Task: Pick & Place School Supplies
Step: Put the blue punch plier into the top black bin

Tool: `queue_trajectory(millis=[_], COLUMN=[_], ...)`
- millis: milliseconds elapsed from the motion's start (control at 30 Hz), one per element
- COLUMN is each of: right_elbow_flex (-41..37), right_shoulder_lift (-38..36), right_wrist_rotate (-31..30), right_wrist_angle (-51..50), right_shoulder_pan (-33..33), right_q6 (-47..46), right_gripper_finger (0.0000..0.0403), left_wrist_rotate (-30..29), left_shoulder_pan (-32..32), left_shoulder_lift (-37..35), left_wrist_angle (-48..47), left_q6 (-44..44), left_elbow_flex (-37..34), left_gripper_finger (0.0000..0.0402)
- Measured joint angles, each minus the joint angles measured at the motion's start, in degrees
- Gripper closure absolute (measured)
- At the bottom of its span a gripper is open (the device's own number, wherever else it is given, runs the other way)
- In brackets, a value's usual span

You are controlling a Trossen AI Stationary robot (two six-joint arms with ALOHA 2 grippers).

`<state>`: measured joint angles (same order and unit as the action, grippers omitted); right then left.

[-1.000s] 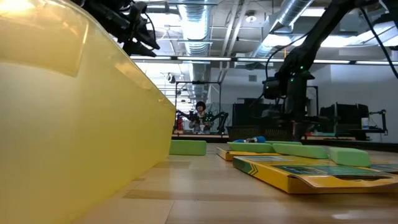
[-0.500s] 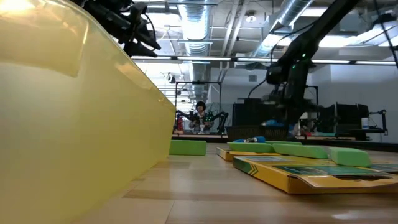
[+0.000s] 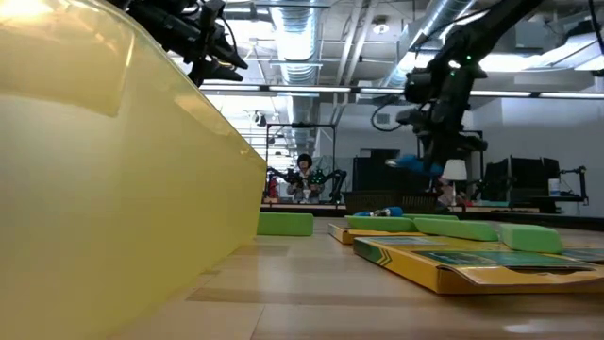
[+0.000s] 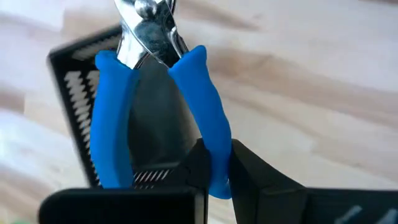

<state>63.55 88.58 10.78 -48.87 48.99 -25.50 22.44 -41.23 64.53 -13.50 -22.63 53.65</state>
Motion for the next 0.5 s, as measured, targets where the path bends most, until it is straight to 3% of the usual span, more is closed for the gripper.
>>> queue_trajectory(millis=[500], right_elbow_flex=[0.0], right_shoulder_lift=[0.9], right_wrist_rotate=[2.8], right_wrist_angle=[0.9], right_shoulder_pan=[-9.7], right_q6=[-3.9], right_gripper_finger=[0.0377], left_wrist_rotate=[0.0], left_shoulder_pan=[0.0], left_shoulder_lift=[0.0], left_wrist_angle=[0.9], left_q6=[0.1], left_elbow_flex=[0.0], left_gripper_finger=[0.028])
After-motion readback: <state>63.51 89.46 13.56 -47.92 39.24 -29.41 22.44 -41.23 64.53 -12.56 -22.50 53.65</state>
